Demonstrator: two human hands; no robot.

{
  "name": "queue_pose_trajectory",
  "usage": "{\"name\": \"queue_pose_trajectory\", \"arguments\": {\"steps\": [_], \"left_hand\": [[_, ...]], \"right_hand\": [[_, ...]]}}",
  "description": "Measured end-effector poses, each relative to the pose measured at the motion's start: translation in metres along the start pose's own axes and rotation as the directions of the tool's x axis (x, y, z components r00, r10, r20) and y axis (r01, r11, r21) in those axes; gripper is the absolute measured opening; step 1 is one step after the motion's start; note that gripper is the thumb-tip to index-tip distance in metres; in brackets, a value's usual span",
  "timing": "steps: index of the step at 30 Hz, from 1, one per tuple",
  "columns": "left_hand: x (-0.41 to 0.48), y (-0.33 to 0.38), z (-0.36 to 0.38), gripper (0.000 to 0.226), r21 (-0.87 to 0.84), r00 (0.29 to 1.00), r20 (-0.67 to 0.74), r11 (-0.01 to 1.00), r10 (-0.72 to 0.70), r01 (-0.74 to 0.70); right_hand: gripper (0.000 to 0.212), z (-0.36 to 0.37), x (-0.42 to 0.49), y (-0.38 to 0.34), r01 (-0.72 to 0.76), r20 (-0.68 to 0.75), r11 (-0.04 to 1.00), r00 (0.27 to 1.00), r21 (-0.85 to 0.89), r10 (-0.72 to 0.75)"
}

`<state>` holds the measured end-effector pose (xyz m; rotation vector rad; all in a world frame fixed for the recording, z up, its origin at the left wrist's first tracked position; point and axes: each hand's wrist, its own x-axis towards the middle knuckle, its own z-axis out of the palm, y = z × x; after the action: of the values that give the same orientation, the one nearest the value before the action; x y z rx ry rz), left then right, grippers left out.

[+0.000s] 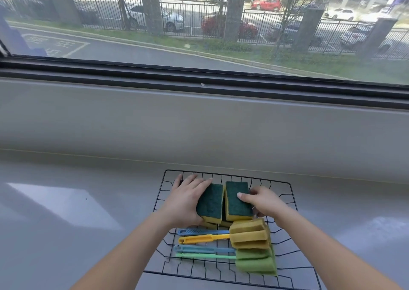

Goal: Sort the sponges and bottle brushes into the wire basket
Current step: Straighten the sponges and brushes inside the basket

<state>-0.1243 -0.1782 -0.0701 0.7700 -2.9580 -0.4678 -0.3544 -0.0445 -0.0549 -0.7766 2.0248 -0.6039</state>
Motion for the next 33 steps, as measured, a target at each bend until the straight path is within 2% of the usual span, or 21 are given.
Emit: {"name": "queue_pose_trajectory", "arguments": {"steps": [4,9,13,21,33], "left_hand": [[-0.002,0.0,0.002,0.107,0.024,1.0,0.024,1.0,-0.004,0.003],[0.0,0.009,0.006,0.112,0.133,1.0,0.023,0.991,0.006,-0.009],[0.0,0.011,0.008,0.111,0.158,1.0,-0.027,0.987,0.008,-0.004],[-0.004,0.011,0.006,0.104,0.104,0.999,-0.033,0.994,-0.013,0.017],[-0.005,0.011,0.005,0.101,0.092,0.999,-0.048,0.995,-0.021,0.026]], "right_hand": [[0.041,0.004,-0.003,0.004,-0.011,0.001,0.998,1.0,0.065,0.01],[0.052,0.007,-0.006,0.002,-0.01,0.004,0.999,1.0,0.049,0.01],[0.048,0.004,-0.007,0.002,0.006,0.077,0.989,0.997,0.147,-0.018],[0.04,-0.008,0.002,0.008,-0.039,0.232,0.981,0.973,0.189,-0.006],[0.035,-0.016,0.0,0.01,-0.072,0.298,0.949,0.954,0.306,-0.024]]}}
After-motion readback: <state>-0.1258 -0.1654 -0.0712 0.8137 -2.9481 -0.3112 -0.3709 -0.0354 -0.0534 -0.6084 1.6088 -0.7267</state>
